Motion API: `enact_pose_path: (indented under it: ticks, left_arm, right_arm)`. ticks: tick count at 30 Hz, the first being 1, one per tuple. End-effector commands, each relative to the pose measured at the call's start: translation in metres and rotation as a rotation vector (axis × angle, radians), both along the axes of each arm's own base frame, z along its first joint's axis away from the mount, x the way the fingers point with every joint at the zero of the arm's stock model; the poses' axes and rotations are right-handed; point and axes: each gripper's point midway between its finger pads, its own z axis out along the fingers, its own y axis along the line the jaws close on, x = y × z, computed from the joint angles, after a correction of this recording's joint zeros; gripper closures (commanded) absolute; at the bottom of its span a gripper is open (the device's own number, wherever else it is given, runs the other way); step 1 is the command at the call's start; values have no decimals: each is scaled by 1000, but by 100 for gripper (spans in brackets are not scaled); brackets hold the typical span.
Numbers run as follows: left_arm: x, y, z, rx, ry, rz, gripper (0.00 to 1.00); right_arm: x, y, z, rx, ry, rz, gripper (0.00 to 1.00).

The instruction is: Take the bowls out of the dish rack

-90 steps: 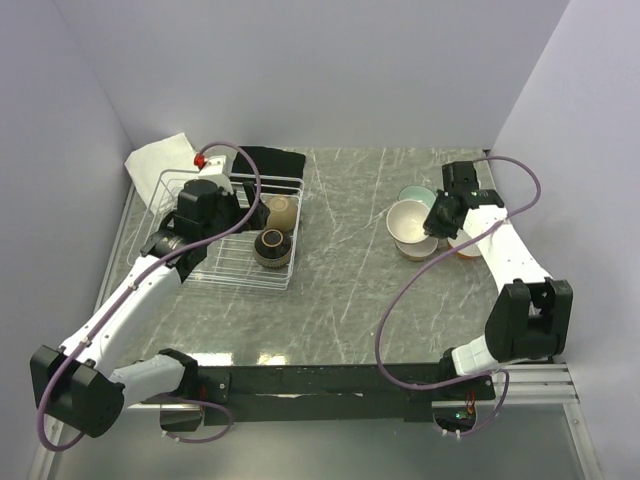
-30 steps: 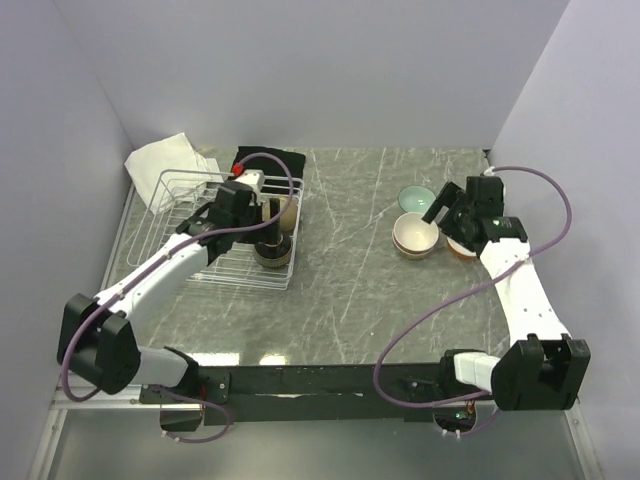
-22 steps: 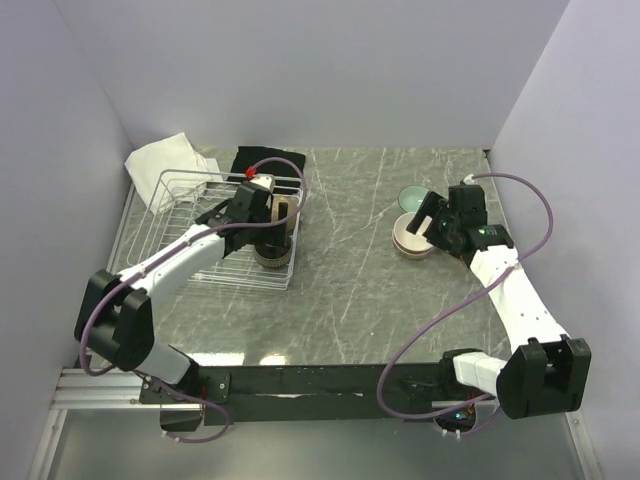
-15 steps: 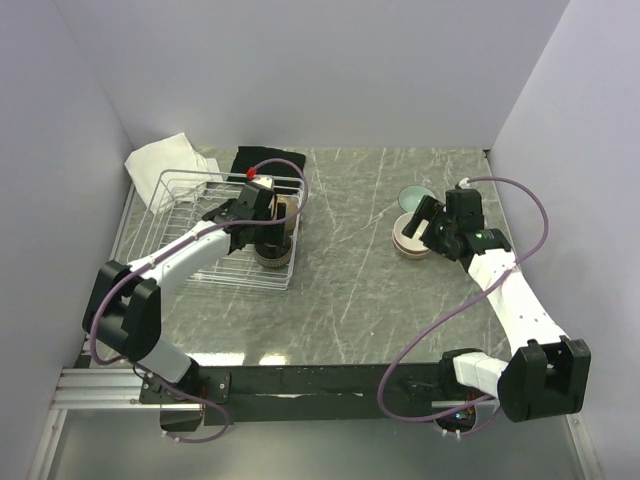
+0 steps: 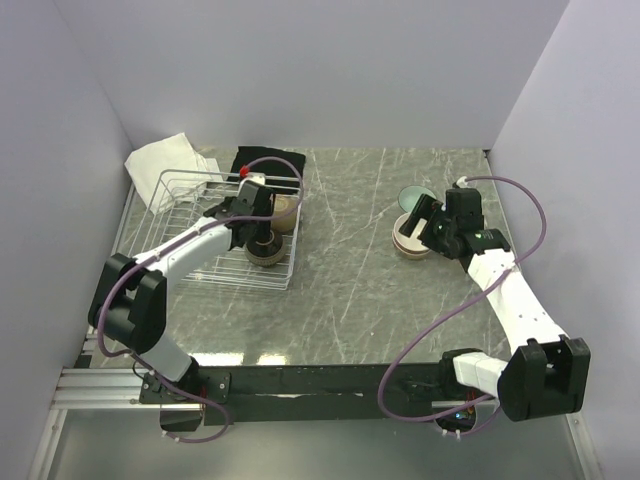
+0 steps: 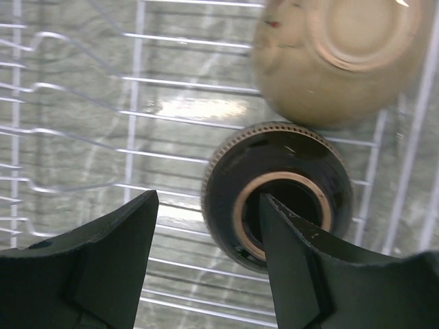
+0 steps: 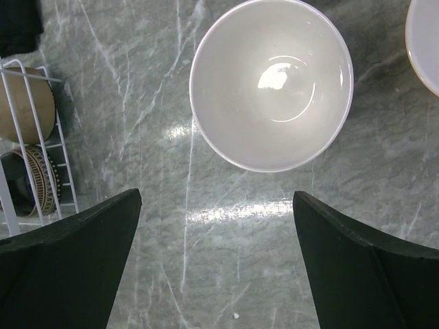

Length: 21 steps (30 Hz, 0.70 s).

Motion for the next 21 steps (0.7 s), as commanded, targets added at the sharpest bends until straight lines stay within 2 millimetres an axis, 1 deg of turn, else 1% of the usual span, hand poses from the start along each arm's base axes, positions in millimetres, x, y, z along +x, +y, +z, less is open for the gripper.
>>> enact_pose_path:
  ticks: [1,3,6,10,12,14,15,16,17,18,19,20,21]
  left_arm:
    - [2,37,5,89,-4,75,33]
    - [4,51,6,96,-2,103,33]
    - [6,66,9,104,-4,129,32]
    - [10,82,9,125,-1,154,30]
    - [13,89,13,139,-9,170,30]
    - [17,91,24,149,-32,173,28]
    - [18,90,28,145,-41,168,27]
    - [20,89,38,138,-62,158,24]
    - [21,86,42,134,-70,145,23]
    - [20,80,47,135,-77,126,21]
    - [20,75,55,144,-96,104,16]
    - [19,71,58,155,-100,85,14]
    - [15,59,62,173,-109,54,12]
  right_arm:
    - [10,5,9,6,-48,25,0]
    - [11,7,9,11,-46,31,0]
    - [12,9,7,15,-41,39,0]
    - [13,10,7,16,-41,43,0]
    - [12,10,8,14,-42,47,0]
    - [12,10,10,10,-48,46,0]
    - [11,10,11,7,-50,49,0]
    - [12,9,11,5,-51,45,0]
    - [12,9,12,4,-56,46,0]
    - [11,9,13,3,-60,47,0]
    - [11,9,13,0,-60,46,0]
    - [10,9,13,0,-62,46,0]
    - [10,9,13,0,-62,46,0]
